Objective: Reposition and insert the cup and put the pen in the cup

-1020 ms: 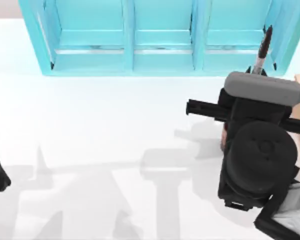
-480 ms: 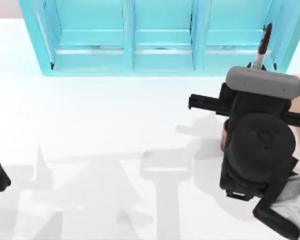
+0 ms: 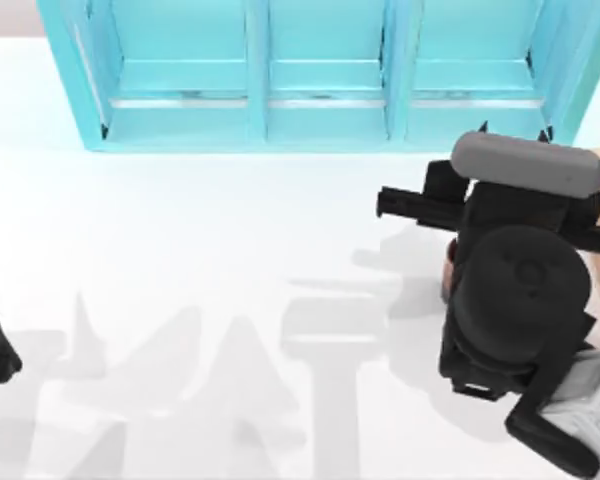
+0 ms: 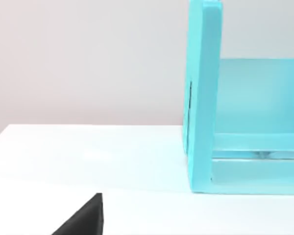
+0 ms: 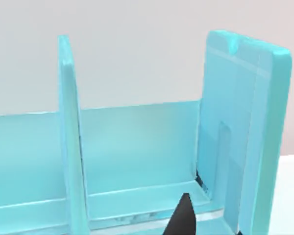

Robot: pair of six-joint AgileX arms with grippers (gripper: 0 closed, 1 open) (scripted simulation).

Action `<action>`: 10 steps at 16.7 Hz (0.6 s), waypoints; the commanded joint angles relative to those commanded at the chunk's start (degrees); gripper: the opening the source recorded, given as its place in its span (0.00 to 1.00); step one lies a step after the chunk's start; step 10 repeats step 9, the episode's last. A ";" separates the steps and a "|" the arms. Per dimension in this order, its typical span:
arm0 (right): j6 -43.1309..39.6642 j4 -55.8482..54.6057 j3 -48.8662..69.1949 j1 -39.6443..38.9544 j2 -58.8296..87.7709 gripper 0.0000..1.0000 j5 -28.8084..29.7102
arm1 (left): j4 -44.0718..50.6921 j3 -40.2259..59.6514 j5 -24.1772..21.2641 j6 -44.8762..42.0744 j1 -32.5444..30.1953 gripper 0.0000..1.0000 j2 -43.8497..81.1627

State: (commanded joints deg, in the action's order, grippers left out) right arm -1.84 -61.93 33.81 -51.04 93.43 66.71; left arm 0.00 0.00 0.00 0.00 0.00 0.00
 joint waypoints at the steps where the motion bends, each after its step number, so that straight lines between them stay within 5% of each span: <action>1: 0.00 0.00 0.00 0.00 0.00 0.83 0.00 | 0.00 0.00 0.00 0.00 0.00 1.00 0.00; 4: 0.00 0.00 0.00 0.00 0.00 1.00 0.00 | 0.00 0.00 0.00 0.00 0.00 1.00 0.00; 10: 0.00 0.00 0.00 0.00 0.00 1.00 0.00 | 0.00 0.00 0.00 0.00 0.00 1.00 0.00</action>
